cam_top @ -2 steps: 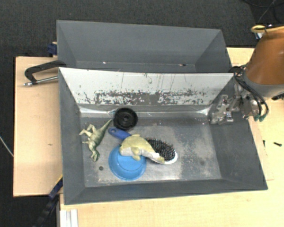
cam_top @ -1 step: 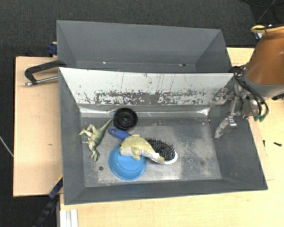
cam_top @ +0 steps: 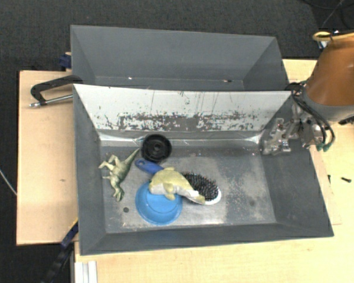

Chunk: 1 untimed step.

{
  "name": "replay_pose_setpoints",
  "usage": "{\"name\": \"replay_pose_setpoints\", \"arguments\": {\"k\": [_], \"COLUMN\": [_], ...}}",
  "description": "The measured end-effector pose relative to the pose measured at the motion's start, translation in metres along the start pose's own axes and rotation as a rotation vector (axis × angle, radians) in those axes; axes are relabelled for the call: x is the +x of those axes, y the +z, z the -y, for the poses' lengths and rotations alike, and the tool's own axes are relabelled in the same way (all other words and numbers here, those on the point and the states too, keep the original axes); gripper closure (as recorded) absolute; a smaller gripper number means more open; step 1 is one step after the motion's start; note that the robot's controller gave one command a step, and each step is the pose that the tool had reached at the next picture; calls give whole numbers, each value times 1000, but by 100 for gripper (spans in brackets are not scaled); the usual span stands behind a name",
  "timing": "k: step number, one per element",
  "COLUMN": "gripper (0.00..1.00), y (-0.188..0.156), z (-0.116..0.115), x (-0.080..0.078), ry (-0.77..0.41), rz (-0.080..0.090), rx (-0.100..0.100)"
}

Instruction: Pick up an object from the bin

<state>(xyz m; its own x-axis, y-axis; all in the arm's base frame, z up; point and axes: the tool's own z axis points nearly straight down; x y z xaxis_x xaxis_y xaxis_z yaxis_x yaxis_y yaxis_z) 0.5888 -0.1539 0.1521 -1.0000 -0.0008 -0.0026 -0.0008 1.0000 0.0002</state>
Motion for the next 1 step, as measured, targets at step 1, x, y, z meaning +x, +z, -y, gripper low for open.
{"name": "replay_pose_setpoints", "arguments": {"k": [1], "gripper": [100], "y": [-77], "z": [-13], "x": [-5], "ry": [4], "rz": [13], "rx": [2]}}
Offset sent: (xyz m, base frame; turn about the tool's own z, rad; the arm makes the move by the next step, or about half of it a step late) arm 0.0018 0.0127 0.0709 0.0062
